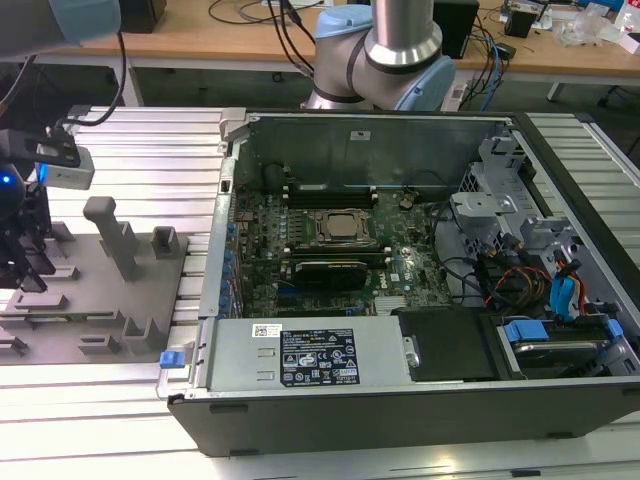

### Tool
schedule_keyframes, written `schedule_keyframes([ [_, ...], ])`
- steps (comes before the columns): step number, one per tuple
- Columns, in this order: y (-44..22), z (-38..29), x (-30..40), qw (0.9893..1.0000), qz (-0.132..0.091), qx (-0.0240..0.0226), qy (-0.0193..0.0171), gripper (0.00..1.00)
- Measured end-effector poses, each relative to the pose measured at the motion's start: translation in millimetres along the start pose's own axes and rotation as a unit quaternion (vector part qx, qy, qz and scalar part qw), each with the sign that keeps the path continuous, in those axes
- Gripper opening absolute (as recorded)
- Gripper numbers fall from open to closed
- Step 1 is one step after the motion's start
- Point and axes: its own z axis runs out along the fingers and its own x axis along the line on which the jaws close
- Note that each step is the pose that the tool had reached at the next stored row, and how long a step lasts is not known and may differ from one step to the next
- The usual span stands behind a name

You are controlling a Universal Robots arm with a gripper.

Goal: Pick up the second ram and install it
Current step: 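Pick up the second ram and move it above second insertion slot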

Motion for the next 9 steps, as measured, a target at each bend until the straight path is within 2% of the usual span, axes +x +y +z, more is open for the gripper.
schedule_keyframes([
  [9,-0.5,7.1,6.1,1.0000,-0.001,-0.0001,0.0001,0.30],
])
